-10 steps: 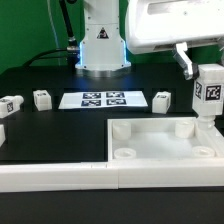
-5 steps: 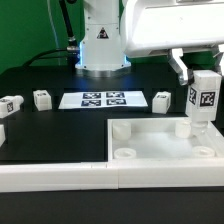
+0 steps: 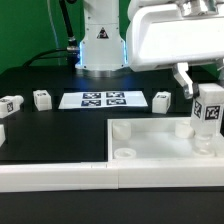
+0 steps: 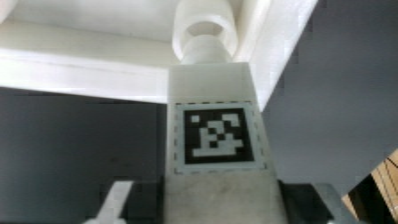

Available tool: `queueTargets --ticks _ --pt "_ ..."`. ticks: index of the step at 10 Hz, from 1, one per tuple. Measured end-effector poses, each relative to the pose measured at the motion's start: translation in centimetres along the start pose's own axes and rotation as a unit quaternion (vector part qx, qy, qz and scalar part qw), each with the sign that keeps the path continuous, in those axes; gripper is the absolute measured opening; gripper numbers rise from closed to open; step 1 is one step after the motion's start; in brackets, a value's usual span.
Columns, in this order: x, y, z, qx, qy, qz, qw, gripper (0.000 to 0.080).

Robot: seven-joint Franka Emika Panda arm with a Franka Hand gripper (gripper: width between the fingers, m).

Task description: Assemble square table

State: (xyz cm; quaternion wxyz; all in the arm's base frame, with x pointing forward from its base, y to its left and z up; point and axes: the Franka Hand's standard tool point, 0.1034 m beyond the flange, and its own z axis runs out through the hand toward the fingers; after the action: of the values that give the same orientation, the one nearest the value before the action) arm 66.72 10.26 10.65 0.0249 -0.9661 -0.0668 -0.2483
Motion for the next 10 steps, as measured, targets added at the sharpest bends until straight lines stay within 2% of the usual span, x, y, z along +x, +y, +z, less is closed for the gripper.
queueTargets --ticks 3,6,10 --pt "-0.3 -0.4 0.7 0.001 -0.002 -0.002 1.000 0.0291" --pt "-0.6 -0.1 1.4 0.000 -0.006 -0.002 1.000 0.0291" --pt "-0.3 -0.1 1.6 -0.005 0.019 -0.003 1.000 0.0291"
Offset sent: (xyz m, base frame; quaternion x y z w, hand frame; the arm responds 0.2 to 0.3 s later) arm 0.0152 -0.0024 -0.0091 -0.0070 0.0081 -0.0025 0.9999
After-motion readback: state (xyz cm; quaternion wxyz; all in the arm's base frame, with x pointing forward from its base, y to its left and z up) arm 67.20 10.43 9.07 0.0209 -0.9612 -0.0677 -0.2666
